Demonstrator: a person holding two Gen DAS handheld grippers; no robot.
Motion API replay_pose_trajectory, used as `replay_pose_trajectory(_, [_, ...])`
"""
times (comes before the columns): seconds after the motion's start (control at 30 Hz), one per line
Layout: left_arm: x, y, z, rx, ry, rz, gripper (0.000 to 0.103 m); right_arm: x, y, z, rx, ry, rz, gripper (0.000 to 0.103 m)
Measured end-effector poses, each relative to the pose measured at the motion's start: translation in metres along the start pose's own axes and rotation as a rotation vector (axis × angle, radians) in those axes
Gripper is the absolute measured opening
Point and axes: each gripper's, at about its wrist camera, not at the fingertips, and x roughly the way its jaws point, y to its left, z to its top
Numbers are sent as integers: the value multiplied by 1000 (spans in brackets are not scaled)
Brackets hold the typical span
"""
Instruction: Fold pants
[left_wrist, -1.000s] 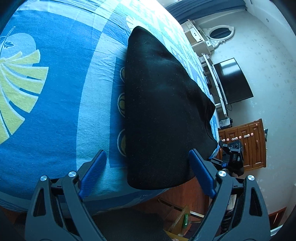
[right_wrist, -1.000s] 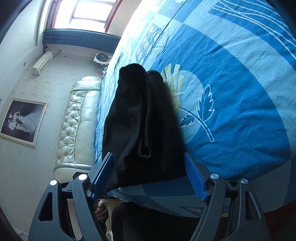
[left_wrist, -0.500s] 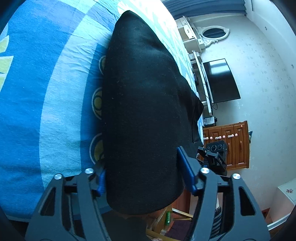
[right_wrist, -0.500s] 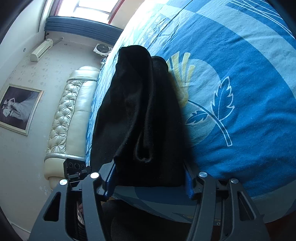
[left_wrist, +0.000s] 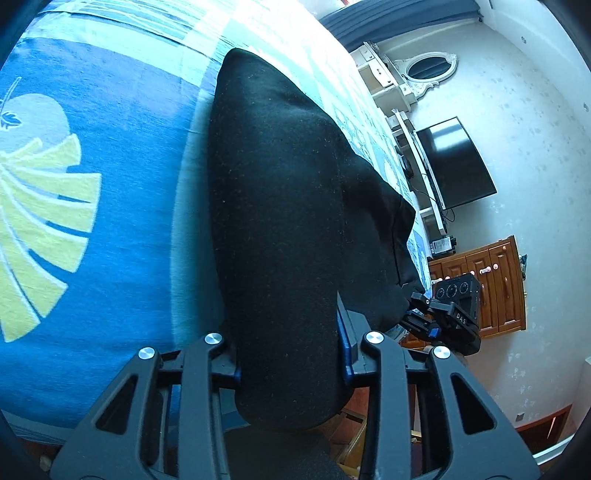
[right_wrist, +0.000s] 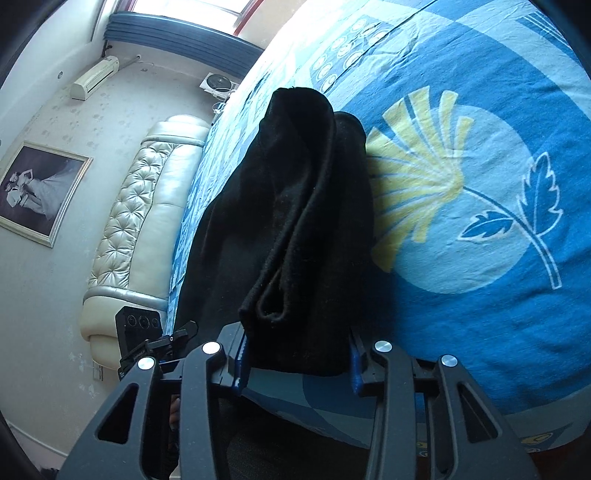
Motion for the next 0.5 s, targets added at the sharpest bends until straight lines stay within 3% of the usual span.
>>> replay_pose_trajectory(0.3, [-55, 34, -8, -36, -63, 56, 35, 56, 33, -7, -44, 85, 60, 41])
replay_pose_trajectory(0.5, [-58, 39, -10, -48, -67, 55, 36, 57, 28, -15, -31, 74, 89, 40])
